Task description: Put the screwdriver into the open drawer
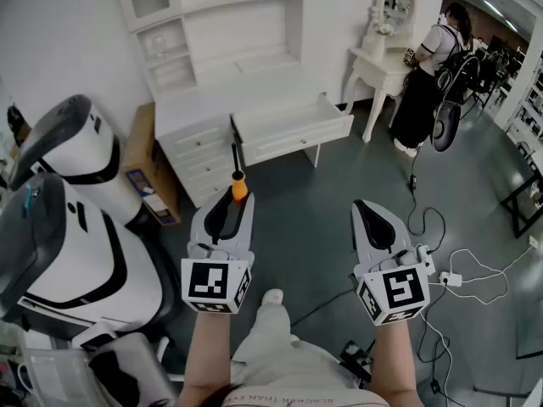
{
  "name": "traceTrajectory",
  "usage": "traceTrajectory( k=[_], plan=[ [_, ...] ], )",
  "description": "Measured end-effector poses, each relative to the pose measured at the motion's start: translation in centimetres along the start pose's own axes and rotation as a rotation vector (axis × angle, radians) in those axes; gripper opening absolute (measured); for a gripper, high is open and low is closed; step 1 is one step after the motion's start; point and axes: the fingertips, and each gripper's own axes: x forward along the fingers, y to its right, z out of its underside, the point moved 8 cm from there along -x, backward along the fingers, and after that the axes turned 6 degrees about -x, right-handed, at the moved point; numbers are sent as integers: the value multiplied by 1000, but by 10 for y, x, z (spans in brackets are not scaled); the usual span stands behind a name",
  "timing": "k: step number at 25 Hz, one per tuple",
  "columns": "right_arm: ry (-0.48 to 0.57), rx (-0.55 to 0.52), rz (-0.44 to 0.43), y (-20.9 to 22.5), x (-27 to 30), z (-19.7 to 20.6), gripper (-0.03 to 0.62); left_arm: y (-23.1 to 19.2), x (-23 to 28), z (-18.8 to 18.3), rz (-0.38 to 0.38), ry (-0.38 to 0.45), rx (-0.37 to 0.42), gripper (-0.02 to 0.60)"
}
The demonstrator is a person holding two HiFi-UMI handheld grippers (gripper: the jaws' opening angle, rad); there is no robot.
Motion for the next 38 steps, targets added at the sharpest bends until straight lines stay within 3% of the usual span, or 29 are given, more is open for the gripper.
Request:
traceTrajectory(
  k=[14, 24, 38],
  plan=[
    [-26, -23, 5, 33, 49, 18, 1, -17, 60, 17, -4, -10, -29, 129],
    [-39, -22, -10, 59, 147, 31, 1, -71, 147, 28, 0, -25, -23, 129],
    [-41, -39, 72, 97, 289, 24, 2, -161, 272, 35, 30, -22, -37, 129]
  ],
)
